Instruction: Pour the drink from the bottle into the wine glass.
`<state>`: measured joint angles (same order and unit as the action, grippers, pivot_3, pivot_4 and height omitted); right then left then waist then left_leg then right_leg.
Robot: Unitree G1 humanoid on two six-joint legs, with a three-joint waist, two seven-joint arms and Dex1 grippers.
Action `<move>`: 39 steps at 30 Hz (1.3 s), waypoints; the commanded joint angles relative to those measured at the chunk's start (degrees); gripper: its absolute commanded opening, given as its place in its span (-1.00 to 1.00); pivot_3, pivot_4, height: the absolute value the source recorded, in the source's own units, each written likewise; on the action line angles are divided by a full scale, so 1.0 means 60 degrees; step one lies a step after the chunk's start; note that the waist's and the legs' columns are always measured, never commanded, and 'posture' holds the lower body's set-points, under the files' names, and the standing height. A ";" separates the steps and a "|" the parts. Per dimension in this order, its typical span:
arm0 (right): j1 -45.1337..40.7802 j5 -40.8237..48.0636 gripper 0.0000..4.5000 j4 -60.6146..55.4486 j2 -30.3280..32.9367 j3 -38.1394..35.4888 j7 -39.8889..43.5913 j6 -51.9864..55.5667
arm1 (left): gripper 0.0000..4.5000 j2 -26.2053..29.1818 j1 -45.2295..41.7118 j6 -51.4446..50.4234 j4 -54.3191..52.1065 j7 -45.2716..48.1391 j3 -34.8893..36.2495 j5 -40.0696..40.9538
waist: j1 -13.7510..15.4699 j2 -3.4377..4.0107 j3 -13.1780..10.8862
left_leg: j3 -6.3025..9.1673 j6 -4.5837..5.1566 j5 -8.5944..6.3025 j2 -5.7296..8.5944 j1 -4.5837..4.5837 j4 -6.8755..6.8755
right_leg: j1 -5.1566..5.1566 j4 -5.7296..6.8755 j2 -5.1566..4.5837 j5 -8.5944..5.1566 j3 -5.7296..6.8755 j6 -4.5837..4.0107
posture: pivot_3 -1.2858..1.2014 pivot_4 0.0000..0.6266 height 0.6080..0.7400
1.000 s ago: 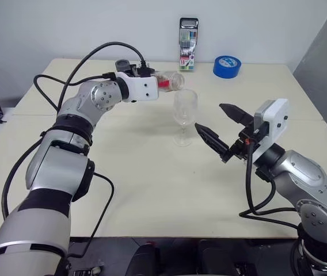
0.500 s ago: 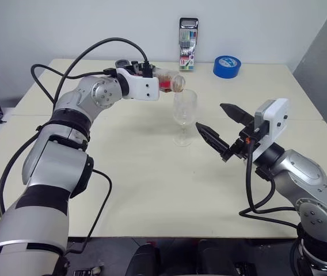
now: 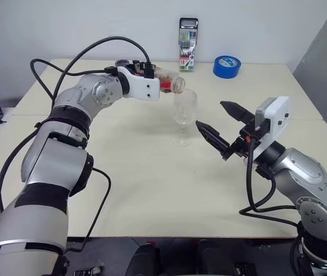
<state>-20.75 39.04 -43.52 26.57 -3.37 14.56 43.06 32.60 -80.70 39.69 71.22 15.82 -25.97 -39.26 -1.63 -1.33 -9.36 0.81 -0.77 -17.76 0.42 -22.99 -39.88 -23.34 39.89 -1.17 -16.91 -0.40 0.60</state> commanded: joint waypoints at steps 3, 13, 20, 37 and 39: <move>-0.0134 0.0038 1.00 -0.0146 0.0070 -0.0307 -0.0028 -0.0107 | -0.22 0.0282 -0.0649 0.0111 -0.0059 -0.0350 -0.0132 -0.0176 | -0.0003 0.0000 0.0000 | -0.0001 0.0000 0.0000 0.0000 0.0001 0.0001 | 0.0000 0.0002 0.0000 0.0000 -0.0001 0.0000 | 0.03 -0.52 1.00; -0.0232 0.0037 1.00 -0.0171 -0.0052 -0.0259 -0.0102 -0.0178 | -0.22 0.0384 -0.0959 0.0153 0.0119 -0.0658 -0.0388 -0.0540 | -0.0001 -0.0001 0.0000 | -0.0001 0.0000 0.0000 0.0000 -0.0001 -0.0001 | -0.0001 0.0002 0.0000 0.0000 0.0000 0.0000 | 0.03 -0.52 1.00; -0.0213 -0.0014 1.00 -0.0297 -0.0138 -0.0122 -0.0213 -0.0201 | -0.22 0.0344 -0.1102 0.0179 0.0215 -0.0796 -0.0519 -0.0644 | -0.0005 -0.0001 0.0000 | -0.0004 0.0000 0.0000 0.0000 0.0002 -0.0001 | -0.0002 0.0006 0.0000 0.0000 -0.0004 0.0000 | 0.03 -0.52 1.00; -0.0285 -0.0091 1.00 -0.0327 -0.0201 -0.0064 -0.0263 -0.0203 | -0.22 0.0366 -0.1366 0.0098 0.0406 -0.1104 -0.0827 -0.0955 | -0.0004 -0.0001 0.0000 | -0.0006 -0.0008 0.0004 0.0000 0.0001 -0.0003 | -0.0004 0.0008 0.0000 0.0000 -0.0005 0.0000 | 0.03 -0.52 1.00; -0.0219 -0.0114 1.00 -0.0329 -0.0159 -0.0079 -0.0233 -0.0212 | -0.22 0.0360 -0.1379 0.0094 0.0409 -0.1121 -0.0837 -0.0974 | -0.0004 -0.0001 0.0000 | -0.0006 -0.0008 0.0005 0.0000 0.0001 -0.0003 | -0.0004 0.0009 0.0000 0.0000 -0.0006 0.0000 | 0.03 -0.52 1.00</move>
<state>-21.57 38.91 -43.60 25.28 -3.21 13.12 43.04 33.85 -86.22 40.35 74.17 10.56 -31.21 -45.25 -1.65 -1.34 -9.36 0.77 -0.83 -17.73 0.42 -22.99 -39.90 -23.37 39.94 -1.17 -16.91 -0.44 0.60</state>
